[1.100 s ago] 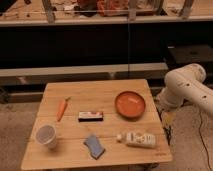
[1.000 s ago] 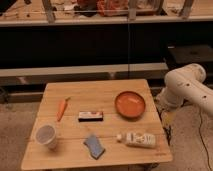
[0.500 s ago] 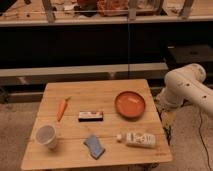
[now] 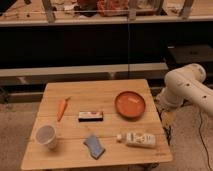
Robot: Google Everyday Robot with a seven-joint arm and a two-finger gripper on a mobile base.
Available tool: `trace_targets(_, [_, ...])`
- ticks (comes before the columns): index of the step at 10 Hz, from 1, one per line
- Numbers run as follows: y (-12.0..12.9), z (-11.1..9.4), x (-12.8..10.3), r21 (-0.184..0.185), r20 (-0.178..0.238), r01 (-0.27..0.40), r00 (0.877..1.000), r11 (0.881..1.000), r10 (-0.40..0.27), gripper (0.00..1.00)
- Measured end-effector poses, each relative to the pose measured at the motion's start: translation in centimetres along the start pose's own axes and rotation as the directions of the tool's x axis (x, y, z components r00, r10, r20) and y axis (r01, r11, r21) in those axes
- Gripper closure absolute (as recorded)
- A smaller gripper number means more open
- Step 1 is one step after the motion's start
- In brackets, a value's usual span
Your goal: Place the eraser in the ceramic cup
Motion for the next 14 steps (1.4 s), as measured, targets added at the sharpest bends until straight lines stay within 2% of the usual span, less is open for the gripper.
trace_targets(4, [-0.2,0.0,-0.1,0.001,0.001,-0.001,1.0,1.0,0.001,0.2])
trace_targets(7, [-2.8,-0.1,-1.4,0.018,0.001,0.016,1.0,1.0,-0.016,0.2])
trace_targets(10, [-2.9,-0.2,-1.5,0.019,-0.006,0.019,1.0,1.0,-0.019,0.2])
trace_targets(13, [-4.5,-0.1,-3.6,0.03,-0.004,0.042,0.999,0.999,-0.042,0.2])
trace_targets(14, [-4.7,-0.2,-3.6,0.033,-0.007,0.043,0.999,0.999,-0.043,0.2])
